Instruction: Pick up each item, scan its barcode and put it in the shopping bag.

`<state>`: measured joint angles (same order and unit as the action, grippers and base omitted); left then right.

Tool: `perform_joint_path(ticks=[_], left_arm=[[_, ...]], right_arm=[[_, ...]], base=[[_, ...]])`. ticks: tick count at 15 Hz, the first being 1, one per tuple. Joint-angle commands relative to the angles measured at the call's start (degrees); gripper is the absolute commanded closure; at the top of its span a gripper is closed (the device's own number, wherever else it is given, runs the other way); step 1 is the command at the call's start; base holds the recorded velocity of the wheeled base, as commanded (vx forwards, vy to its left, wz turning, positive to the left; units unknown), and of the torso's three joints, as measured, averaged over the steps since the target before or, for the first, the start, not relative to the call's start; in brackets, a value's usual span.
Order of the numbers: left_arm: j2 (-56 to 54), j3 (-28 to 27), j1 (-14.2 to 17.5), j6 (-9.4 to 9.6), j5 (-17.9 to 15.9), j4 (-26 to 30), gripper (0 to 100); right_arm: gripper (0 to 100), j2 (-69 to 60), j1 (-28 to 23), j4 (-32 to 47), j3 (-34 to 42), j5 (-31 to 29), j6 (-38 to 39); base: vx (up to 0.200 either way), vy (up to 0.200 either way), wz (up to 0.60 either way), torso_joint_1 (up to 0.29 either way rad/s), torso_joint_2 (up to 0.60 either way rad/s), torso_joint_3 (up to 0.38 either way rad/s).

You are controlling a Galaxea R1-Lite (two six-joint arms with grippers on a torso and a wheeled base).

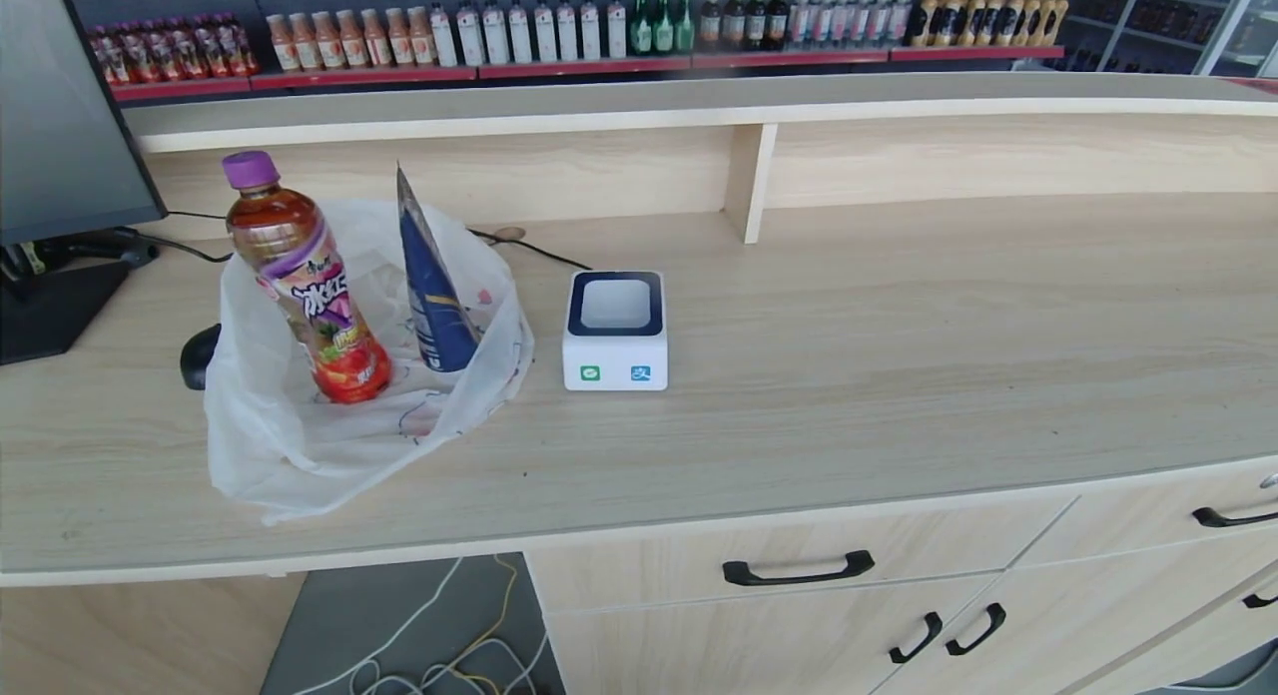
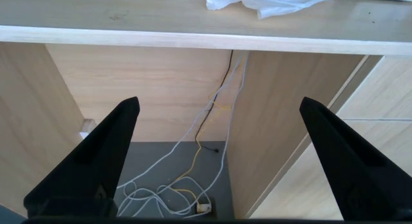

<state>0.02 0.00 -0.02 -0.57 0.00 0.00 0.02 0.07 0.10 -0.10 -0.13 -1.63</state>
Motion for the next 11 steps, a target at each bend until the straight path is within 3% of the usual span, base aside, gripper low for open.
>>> perform_joint_path(ticks=[1,11], left_arm=[[-0.02,0.00,0.11,-0.04,0.09,0.00,0],[-0.02,0.00,0.11,-0.04,0.09,0.00,0]], right_arm=[[0,-0.02,0.10,-0.01,0.01,-0.04,-0.21],[0,-0.02,0.10,-0.01,0.01,-0.04,-0.04]], base=[[0.000,0.000,0.00,0.000,0.00,0.000],[0.000,0.000,0.00,0.000,0.00,0.000]])
